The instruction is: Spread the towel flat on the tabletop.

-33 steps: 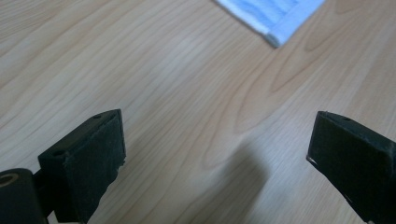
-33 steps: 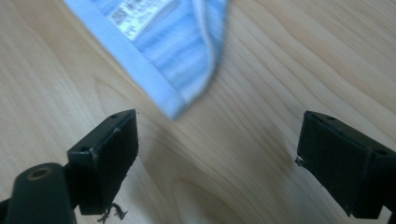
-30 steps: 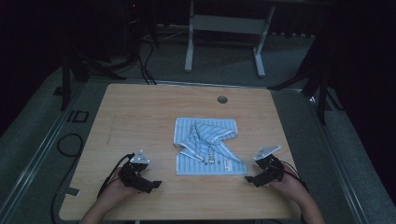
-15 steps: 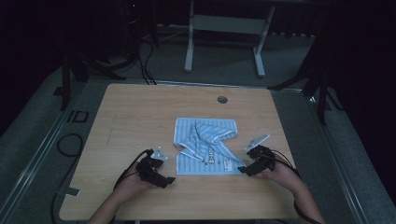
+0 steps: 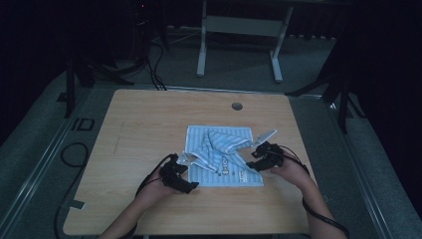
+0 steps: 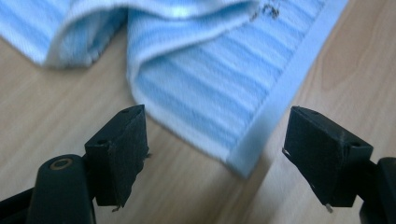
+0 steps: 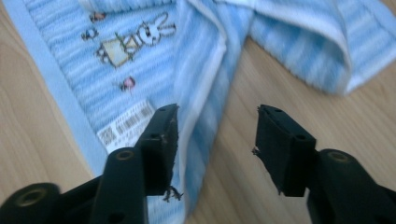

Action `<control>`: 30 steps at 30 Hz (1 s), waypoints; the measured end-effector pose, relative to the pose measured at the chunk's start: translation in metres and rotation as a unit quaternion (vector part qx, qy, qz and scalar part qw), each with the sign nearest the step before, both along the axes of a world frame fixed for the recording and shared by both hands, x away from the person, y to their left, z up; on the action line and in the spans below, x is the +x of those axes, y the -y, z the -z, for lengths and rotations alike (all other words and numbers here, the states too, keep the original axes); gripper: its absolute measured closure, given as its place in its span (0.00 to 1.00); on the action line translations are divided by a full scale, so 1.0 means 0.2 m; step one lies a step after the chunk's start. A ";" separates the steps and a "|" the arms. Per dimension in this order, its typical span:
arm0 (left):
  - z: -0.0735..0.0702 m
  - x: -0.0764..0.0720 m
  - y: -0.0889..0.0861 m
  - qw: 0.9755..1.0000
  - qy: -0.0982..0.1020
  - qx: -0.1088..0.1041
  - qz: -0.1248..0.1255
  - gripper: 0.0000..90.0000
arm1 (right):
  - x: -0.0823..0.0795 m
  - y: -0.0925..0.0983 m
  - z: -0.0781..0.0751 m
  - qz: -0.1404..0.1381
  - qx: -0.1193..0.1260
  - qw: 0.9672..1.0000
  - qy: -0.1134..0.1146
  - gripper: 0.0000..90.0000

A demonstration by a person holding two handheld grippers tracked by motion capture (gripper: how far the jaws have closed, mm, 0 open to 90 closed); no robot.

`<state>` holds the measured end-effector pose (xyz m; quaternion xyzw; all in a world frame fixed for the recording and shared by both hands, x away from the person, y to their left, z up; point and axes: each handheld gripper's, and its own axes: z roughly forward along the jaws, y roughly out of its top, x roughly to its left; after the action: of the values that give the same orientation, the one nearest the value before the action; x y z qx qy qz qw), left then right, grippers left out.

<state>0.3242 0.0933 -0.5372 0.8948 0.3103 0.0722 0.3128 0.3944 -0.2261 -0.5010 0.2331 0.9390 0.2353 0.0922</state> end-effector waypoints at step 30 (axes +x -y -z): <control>0.00 0.15 0.36 0.997 0.059 0.046 -0.025 0.45 | 0.11 -0.41 0.04 -0.056 -0.015 0.998 0.011 0.81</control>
<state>0.3550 0.0207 -0.5367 0.8944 0.3095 0.1471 0.2875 0.4166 -0.1433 -0.5095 0.1764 0.9529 0.2284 0.0930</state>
